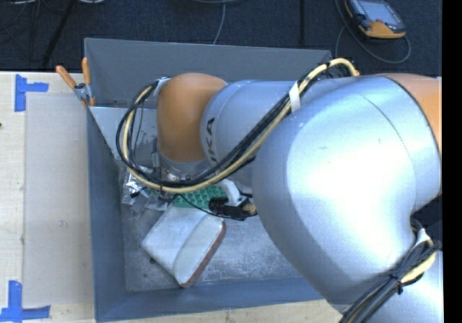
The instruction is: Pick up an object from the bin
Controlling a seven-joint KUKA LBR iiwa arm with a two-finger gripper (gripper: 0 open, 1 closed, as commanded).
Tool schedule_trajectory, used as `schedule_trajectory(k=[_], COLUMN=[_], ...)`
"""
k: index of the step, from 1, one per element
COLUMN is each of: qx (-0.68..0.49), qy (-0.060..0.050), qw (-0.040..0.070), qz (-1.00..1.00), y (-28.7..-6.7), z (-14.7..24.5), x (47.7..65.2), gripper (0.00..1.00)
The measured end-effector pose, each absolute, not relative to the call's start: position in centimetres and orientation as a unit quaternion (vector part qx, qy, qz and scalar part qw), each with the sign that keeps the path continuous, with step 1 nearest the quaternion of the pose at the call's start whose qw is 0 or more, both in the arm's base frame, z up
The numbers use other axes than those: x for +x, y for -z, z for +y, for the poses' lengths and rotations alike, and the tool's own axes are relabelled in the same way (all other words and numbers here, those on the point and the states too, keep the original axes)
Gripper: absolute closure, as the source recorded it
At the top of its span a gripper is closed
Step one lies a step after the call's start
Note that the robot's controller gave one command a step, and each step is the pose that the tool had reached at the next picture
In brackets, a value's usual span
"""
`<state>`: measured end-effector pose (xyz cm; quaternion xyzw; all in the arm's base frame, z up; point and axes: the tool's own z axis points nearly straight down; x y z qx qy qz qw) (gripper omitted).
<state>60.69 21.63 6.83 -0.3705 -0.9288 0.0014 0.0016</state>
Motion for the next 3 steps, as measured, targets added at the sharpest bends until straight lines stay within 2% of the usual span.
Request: schedule_trajectory(k=[1,2,3], qx=[-0.37,-0.37,-0.37], qy=[-0.001,-0.001,-0.001], qw=[0.0,0.0,0.0], qz=[-0.929,-0.929,-0.929], y=[-6.79,-6.8,-7.42], z=[21.65,21.66,21.65], x=[60.68,60.68,60.68], gripper=[0.0,1.0,1.0])
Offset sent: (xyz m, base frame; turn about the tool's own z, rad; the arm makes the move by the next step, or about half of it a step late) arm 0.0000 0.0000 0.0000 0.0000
